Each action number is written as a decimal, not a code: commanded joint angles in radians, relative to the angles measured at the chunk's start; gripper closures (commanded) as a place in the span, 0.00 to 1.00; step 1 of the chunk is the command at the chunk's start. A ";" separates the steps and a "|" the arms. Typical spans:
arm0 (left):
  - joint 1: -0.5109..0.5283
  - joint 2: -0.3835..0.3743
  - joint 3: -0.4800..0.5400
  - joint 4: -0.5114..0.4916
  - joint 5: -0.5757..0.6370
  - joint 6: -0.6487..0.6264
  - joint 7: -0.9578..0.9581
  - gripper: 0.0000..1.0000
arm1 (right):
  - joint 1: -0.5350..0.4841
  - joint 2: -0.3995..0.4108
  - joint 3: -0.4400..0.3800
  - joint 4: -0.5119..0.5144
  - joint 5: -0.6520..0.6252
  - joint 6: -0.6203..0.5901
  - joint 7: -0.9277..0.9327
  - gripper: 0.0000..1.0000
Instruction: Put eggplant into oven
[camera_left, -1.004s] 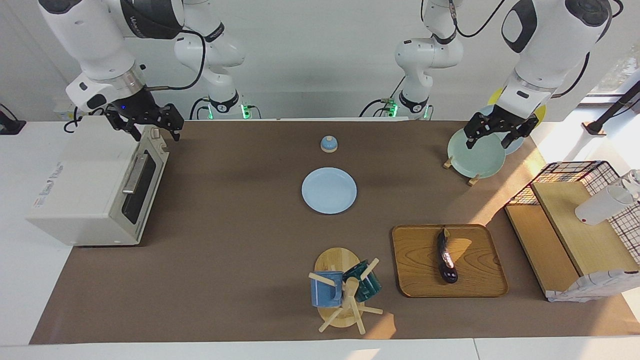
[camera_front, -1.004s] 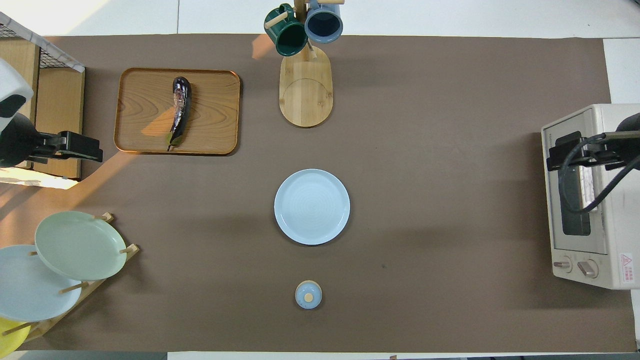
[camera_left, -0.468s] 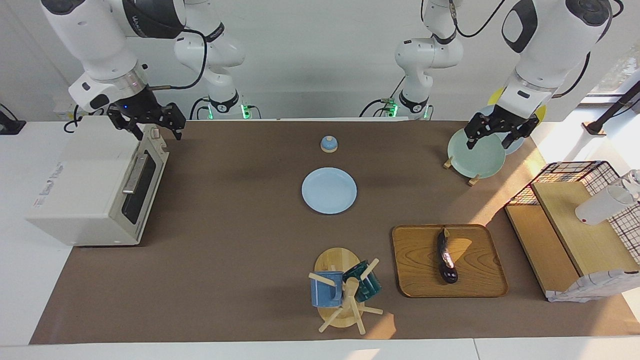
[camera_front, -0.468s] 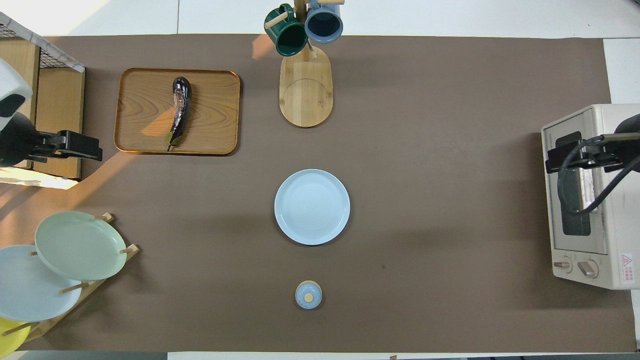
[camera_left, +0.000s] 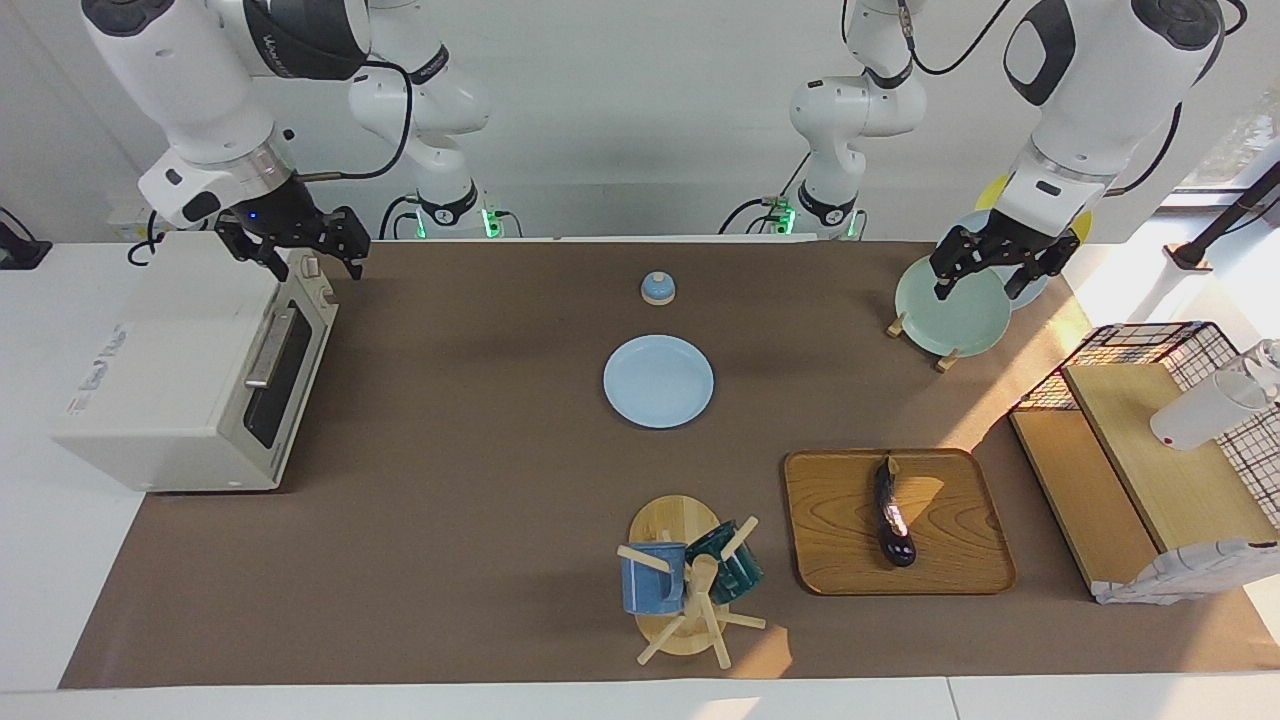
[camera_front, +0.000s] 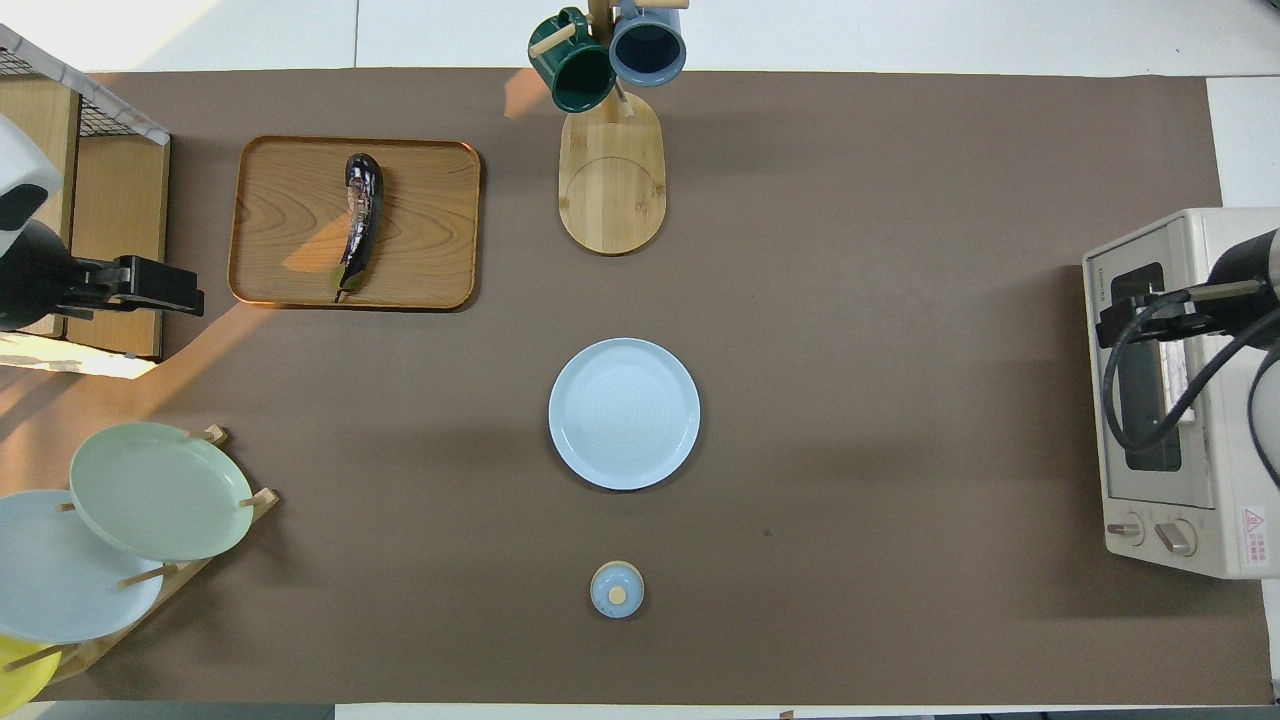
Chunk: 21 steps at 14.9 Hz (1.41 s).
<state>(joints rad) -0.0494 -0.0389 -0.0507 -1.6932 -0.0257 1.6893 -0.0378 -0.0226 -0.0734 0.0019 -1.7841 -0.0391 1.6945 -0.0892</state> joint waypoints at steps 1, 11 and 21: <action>0.010 0.004 -0.006 -0.014 -0.014 0.039 0.012 0.00 | -0.017 -0.077 0.000 -0.133 -0.103 0.093 -0.026 1.00; -0.023 0.347 -0.014 0.084 -0.016 0.289 0.071 0.00 | -0.030 0.020 0.001 -0.153 -0.298 0.106 0.109 1.00; -0.050 0.560 -0.015 0.101 -0.014 0.504 0.200 0.00 | -0.099 0.034 0.003 -0.216 -0.337 0.192 -0.004 1.00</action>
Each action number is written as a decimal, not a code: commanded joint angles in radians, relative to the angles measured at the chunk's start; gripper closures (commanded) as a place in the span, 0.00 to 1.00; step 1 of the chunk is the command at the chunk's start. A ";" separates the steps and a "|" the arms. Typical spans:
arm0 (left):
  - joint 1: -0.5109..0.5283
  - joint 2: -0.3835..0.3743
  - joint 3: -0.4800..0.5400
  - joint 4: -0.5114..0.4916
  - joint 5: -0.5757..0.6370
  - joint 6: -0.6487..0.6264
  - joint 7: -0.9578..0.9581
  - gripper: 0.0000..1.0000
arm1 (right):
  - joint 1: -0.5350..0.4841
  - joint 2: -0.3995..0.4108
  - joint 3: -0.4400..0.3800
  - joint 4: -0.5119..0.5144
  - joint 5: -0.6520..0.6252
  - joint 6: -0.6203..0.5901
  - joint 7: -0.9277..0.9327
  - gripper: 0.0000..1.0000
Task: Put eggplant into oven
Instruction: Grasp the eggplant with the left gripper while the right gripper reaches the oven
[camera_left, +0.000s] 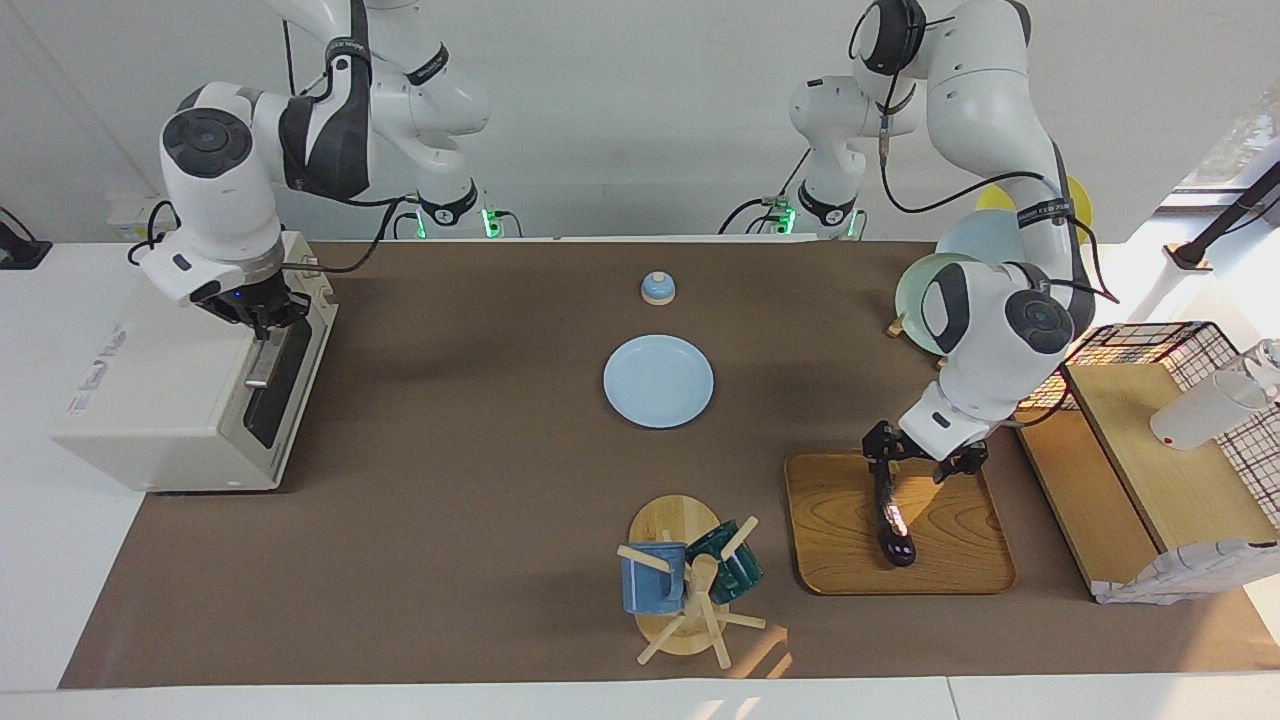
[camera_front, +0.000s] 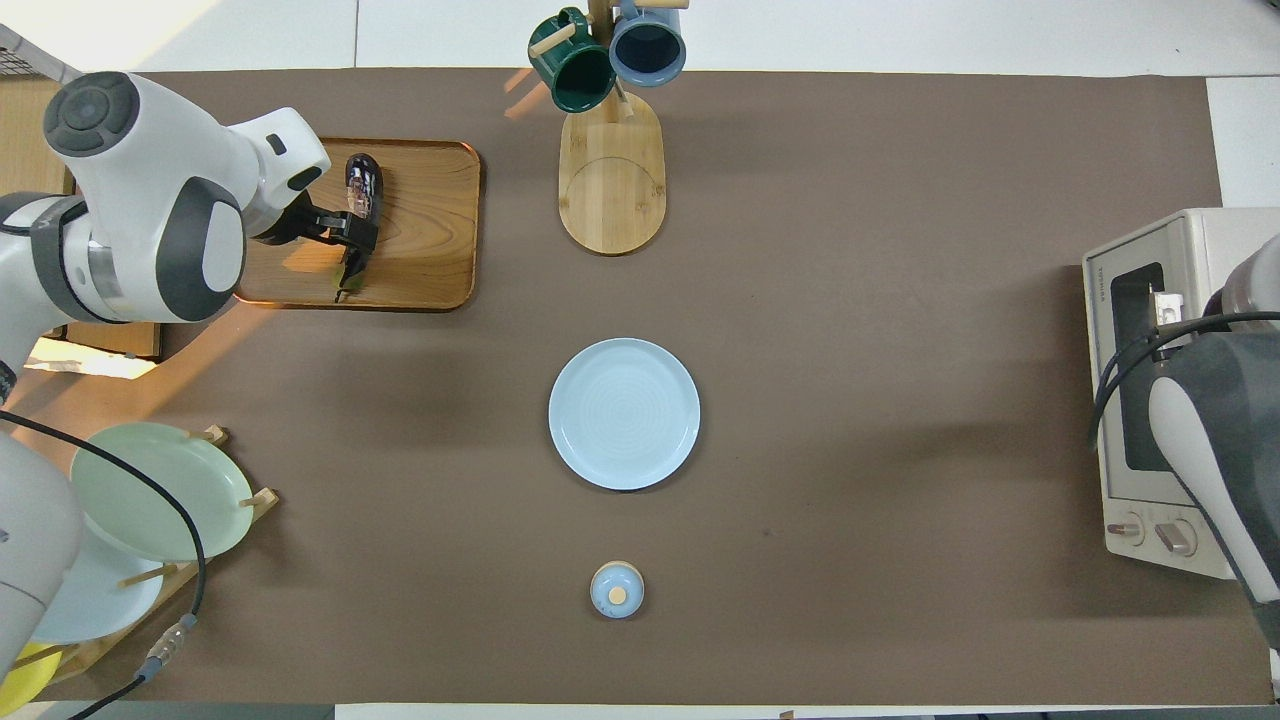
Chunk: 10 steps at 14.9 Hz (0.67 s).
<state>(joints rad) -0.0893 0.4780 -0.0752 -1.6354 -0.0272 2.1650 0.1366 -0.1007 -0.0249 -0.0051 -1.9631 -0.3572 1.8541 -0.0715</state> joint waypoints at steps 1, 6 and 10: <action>-0.015 0.062 0.009 0.048 -0.013 0.048 0.026 0.00 | -0.020 -0.017 0.010 -0.039 -0.019 0.037 -0.022 1.00; -0.023 0.080 0.009 0.046 -0.010 0.088 0.043 0.00 | -0.010 -0.017 0.011 -0.048 -0.003 0.050 -0.016 1.00; -0.021 0.085 0.009 0.043 -0.010 0.116 0.063 0.00 | -0.002 -0.017 0.011 -0.048 -0.003 0.051 -0.016 1.00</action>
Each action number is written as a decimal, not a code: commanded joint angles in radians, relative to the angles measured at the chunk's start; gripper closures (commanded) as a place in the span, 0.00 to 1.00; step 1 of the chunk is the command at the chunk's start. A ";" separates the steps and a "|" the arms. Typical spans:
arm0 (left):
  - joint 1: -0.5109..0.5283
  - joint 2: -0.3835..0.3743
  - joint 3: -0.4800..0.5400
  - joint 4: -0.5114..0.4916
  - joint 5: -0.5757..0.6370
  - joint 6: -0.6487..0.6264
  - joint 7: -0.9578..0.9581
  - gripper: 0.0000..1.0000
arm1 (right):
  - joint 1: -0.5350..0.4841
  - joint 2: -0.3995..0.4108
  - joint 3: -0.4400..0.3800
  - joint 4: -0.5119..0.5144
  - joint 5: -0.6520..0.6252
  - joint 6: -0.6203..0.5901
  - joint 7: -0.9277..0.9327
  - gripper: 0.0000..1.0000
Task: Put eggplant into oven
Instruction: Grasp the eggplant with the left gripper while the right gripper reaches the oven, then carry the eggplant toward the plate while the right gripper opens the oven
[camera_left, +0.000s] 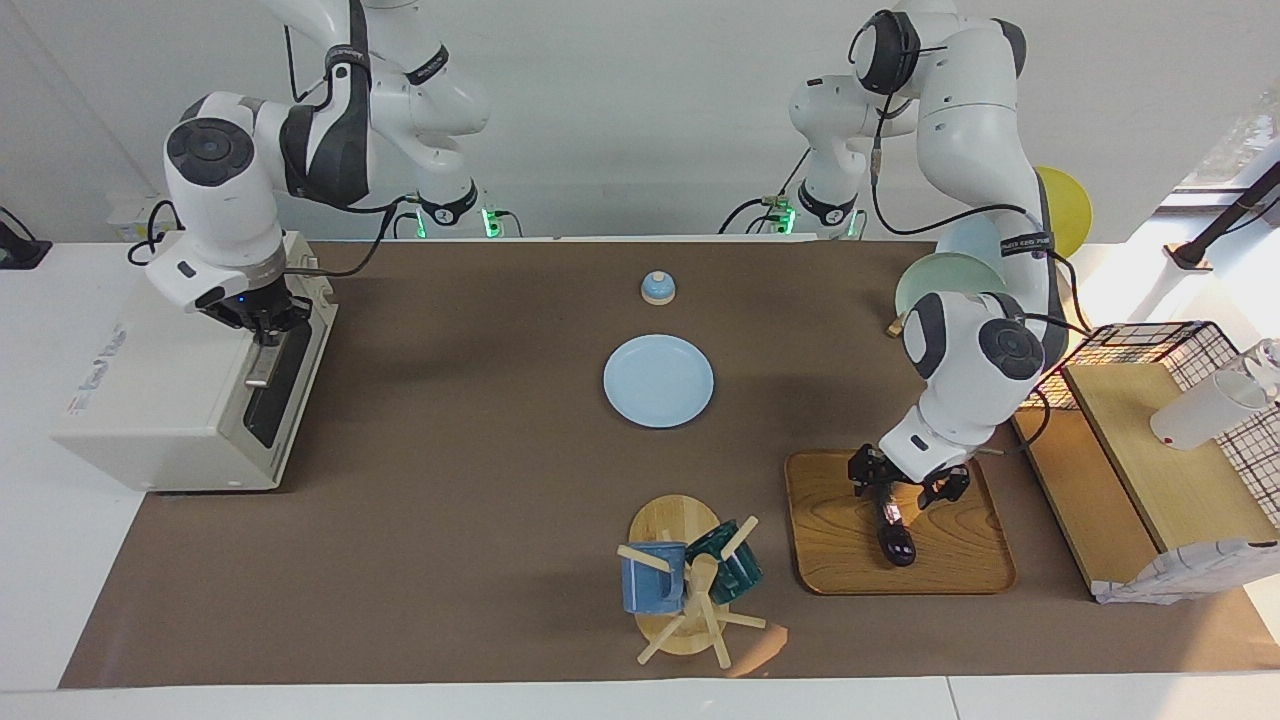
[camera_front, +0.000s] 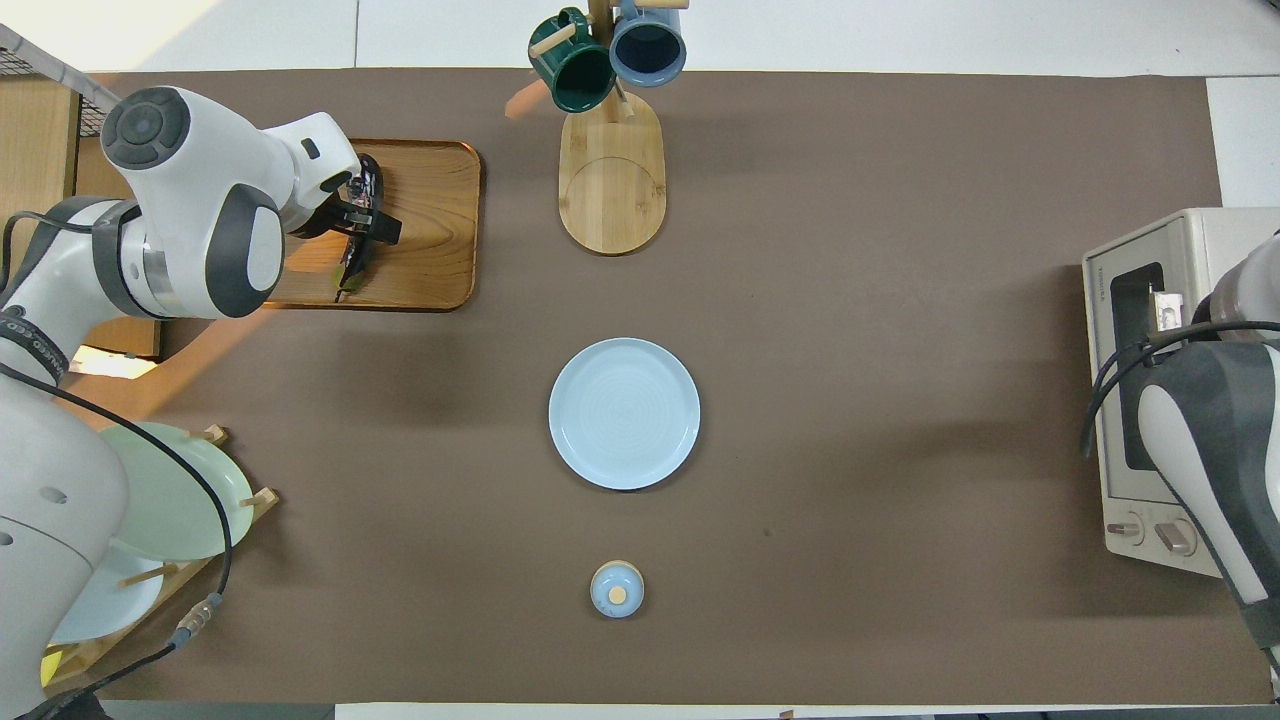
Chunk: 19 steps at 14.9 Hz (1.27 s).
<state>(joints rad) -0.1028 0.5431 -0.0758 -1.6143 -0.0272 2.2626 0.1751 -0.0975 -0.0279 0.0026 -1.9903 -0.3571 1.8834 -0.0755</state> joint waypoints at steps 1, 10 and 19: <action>-0.008 0.021 0.010 0.022 -0.007 0.020 0.026 0.00 | -0.010 -0.012 0.004 -0.024 -0.002 0.022 -0.013 1.00; -0.014 0.020 0.011 0.010 -0.013 0.021 0.061 0.33 | 0.027 0.008 0.007 -0.111 0.128 0.163 0.040 1.00; -0.011 0.014 0.010 0.030 -0.017 -0.032 0.058 1.00 | 0.101 0.111 0.007 -0.185 0.178 0.385 0.114 1.00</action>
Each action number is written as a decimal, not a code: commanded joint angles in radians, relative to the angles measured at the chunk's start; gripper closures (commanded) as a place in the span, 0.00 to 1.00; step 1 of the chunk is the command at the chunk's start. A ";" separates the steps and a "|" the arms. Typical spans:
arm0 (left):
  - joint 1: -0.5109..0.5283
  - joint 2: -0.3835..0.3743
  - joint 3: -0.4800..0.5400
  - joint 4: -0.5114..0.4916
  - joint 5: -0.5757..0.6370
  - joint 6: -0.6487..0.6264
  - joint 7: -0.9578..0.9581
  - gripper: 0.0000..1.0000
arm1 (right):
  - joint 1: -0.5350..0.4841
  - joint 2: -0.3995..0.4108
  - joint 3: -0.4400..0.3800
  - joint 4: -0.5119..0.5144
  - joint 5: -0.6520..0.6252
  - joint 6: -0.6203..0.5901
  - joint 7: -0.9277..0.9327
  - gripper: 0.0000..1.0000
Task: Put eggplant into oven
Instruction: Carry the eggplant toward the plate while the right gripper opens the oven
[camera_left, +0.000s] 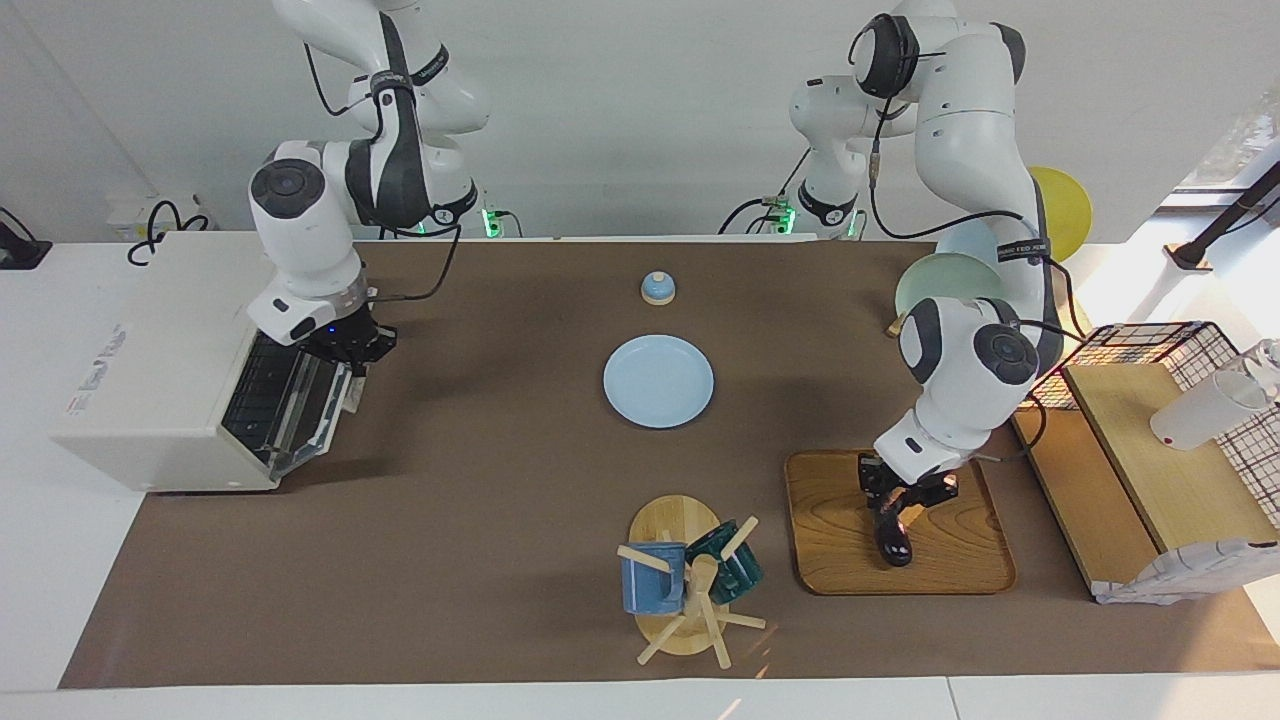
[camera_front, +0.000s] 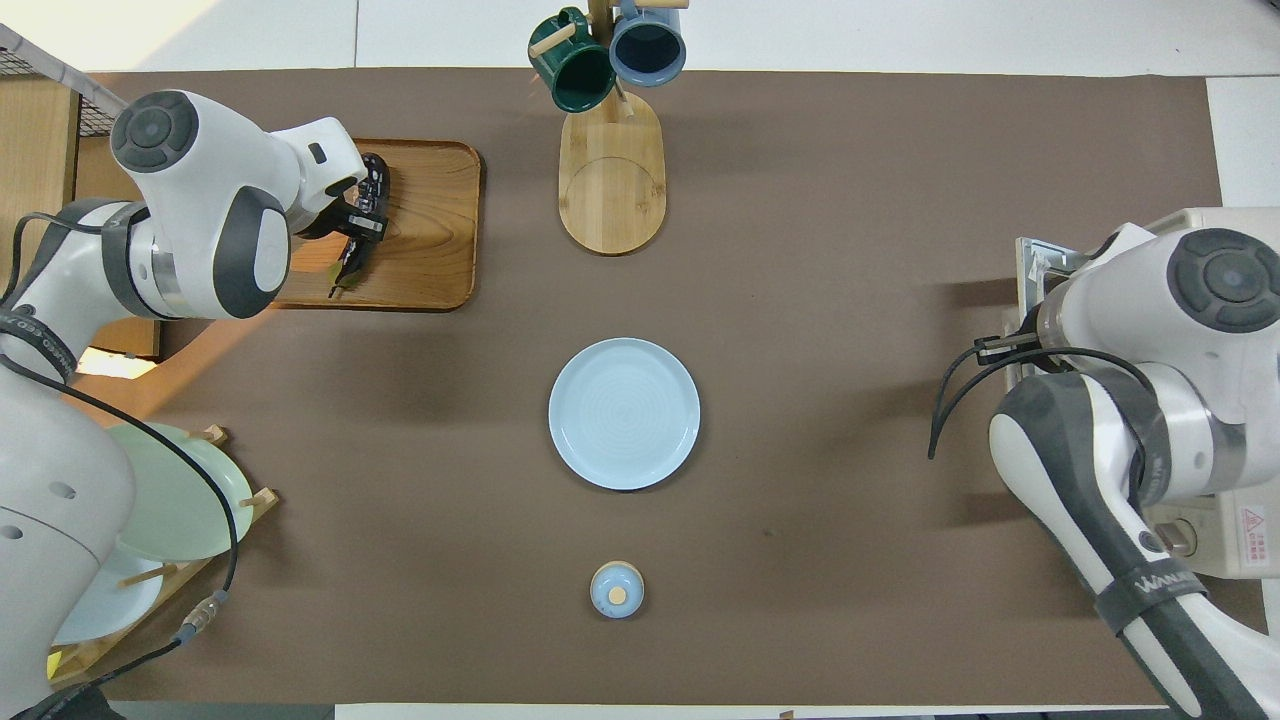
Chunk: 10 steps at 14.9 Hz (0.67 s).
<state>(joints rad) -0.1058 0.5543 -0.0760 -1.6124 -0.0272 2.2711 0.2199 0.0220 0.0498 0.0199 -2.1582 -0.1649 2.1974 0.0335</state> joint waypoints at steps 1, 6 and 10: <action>-0.008 -0.005 0.010 0.035 -0.036 -0.057 0.010 1.00 | -0.019 0.045 -0.011 -0.017 -0.015 0.077 0.006 1.00; -0.020 -0.155 0.012 0.025 -0.114 -0.229 -0.058 1.00 | -0.007 0.070 -0.009 -0.028 -0.002 0.085 0.057 1.00; -0.101 -0.270 0.010 -0.009 -0.115 -0.337 -0.244 1.00 | -0.001 0.068 -0.009 -0.041 0.042 0.084 0.058 1.00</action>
<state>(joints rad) -0.1493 0.3572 -0.0777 -1.5664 -0.1318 1.9615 0.0745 0.0338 0.1240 0.0213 -2.1762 -0.1481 2.2678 0.0927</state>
